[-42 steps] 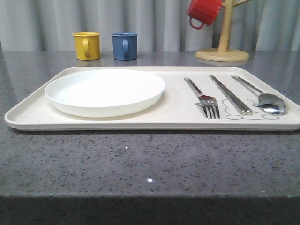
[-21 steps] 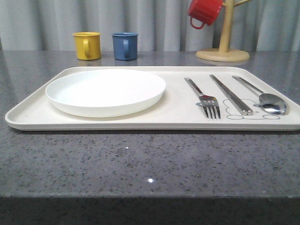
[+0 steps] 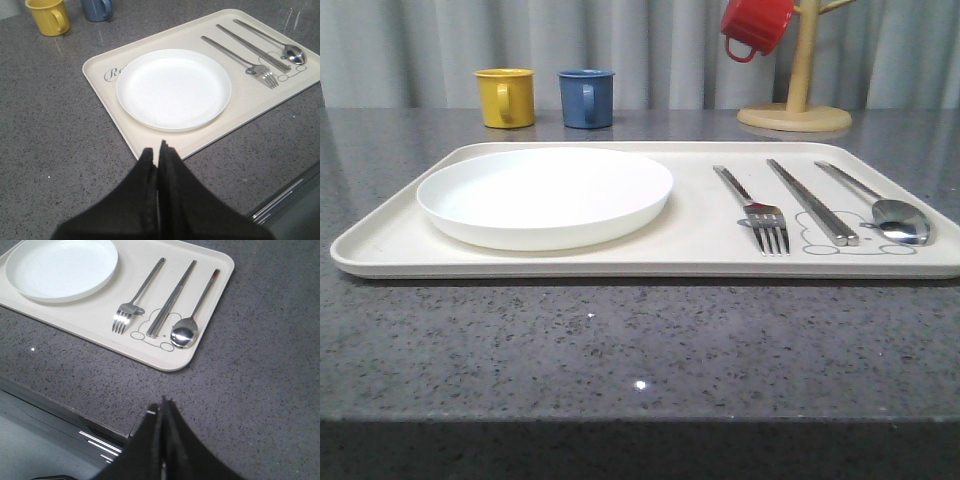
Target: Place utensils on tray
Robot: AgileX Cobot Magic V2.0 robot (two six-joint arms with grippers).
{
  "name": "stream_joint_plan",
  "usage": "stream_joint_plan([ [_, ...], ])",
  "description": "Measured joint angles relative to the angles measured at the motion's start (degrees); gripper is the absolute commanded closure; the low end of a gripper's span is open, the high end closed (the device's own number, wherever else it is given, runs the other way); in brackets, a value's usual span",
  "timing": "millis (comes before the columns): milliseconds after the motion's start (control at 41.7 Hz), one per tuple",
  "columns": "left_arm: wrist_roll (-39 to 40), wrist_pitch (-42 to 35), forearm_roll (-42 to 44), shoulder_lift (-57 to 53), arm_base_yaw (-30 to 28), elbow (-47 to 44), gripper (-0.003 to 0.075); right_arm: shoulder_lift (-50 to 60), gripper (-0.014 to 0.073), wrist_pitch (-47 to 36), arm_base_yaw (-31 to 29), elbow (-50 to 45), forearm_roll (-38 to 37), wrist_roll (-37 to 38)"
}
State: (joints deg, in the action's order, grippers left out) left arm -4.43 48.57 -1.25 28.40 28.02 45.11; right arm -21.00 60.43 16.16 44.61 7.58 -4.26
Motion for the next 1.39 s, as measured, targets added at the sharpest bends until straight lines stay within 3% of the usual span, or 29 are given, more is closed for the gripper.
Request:
stream_joint_plan([
  [456, 0.0, -2.7, -0.21, -1.6, -0.43, -2.08, 0.074, 0.0, 0.0662, 0.11, 0.0, 0.0, 0.0, 0.0],
  [695, 0.0, -14.74, -0.44, -13.79, -13.51, -15.87, 0.074, 0.0, 0.0662, 0.19, 0.0, 0.0, 0.0, 0.0],
  [887, 0.0, -29.18, -0.8, -23.37, -24.36, -33.19, 0.074, 0.0, 0.0662, 0.19, 0.0, 0.0, 0.0, 0.0],
  [1031, 0.0, -40.12, -1.83, -27.14, -26.25, -43.17, 0.074, 0.0, 0.0662, 0.19, 0.0, 0.0, 0.0, 0.0],
  [1151, 0.0, -45.86, -1.94, -28.6, -26.25, -45.24, 0.074, 0.0, 0.0662, 0.23, 0.0, 0.0, 0.0, 0.0],
  [1391, 0.0, -46.17, -1.58, -28.6, -26.25, -45.24, 0.074, 0.0, 0.0662, 0.32, 0.0, 0.0, -0.04, 0.0],
])
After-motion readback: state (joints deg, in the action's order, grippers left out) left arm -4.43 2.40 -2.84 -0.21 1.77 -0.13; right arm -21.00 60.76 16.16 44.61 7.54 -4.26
